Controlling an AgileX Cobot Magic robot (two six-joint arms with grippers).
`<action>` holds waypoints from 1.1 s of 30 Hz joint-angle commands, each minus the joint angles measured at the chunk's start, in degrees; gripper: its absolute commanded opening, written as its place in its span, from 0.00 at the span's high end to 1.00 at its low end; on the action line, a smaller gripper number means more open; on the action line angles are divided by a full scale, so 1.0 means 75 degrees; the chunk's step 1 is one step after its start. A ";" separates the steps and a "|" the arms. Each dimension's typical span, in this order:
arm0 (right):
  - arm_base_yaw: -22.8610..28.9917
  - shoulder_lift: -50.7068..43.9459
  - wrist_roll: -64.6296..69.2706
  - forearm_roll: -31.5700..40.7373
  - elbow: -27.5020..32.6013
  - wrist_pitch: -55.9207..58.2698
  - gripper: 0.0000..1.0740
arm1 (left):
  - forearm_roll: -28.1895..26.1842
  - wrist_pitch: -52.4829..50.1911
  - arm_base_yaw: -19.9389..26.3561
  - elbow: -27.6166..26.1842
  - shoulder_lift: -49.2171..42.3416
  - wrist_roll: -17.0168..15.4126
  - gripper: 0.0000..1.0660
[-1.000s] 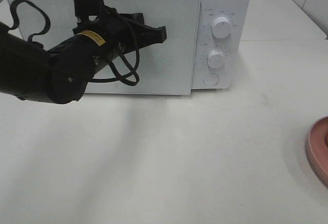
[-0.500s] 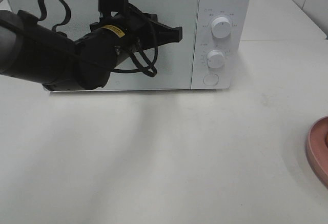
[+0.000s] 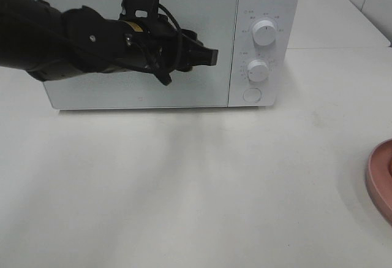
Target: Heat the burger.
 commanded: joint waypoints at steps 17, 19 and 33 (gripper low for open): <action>-0.0038 -0.0206 -0.0046 0.0000 0.0000 0.0008 0.29 | 0.0703 0.6738 0.0015 -0.0069 -0.1612 -0.0420 0.08; -0.0038 -0.0206 -0.0046 0.0000 0.0000 0.0008 0.29 | 0.0894 0.6982 0.0084 -0.0069 -0.1642 -0.0672 0.08; -0.0038 -0.0206 -0.0046 0.0000 0.0000 0.0008 0.29 | 0.3048 0.9511 0.1566 -0.0069 -0.2536 -0.2934 0.08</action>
